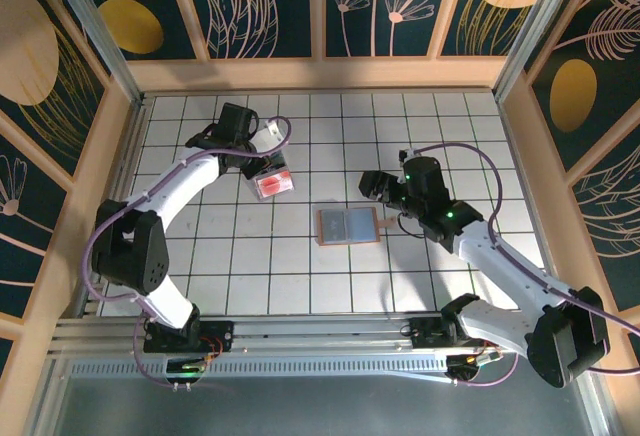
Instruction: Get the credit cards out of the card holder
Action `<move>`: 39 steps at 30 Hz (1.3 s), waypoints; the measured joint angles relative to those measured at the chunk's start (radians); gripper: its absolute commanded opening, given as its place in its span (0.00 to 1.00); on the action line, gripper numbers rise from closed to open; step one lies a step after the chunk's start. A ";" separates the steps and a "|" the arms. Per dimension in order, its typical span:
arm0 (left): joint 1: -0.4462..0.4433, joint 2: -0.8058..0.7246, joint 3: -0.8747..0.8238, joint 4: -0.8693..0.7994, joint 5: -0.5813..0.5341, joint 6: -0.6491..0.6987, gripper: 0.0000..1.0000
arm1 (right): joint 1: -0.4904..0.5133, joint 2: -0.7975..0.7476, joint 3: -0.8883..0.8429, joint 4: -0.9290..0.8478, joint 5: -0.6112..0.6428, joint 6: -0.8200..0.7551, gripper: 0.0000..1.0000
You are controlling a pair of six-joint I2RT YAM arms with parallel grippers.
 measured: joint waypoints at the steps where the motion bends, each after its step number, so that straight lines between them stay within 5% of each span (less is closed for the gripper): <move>1: 0.002 0.010 0.005 -0.007 0.002 0.009 0.00 | 0.000 0.003 0.003 -0.005 0.005 0.001 0.77; 24: 0.035 0.202 0.117 -0.085 0.036 0.120 0.00 | 0.000 0.034 0.011 -0.020 0.029 0.021 0.77; 29: 0.035 0.228 0.145 -0.093 0.044 0.118 0.20 | 0.000 0.047 0.011 -0.020 0.028 0.021 0.78; 39: 0.035 0.258 0.195 -0.131 0.032 0.110 0.21 | 0.043 0.080 0.023 -0.019 0.026 0.020 0.74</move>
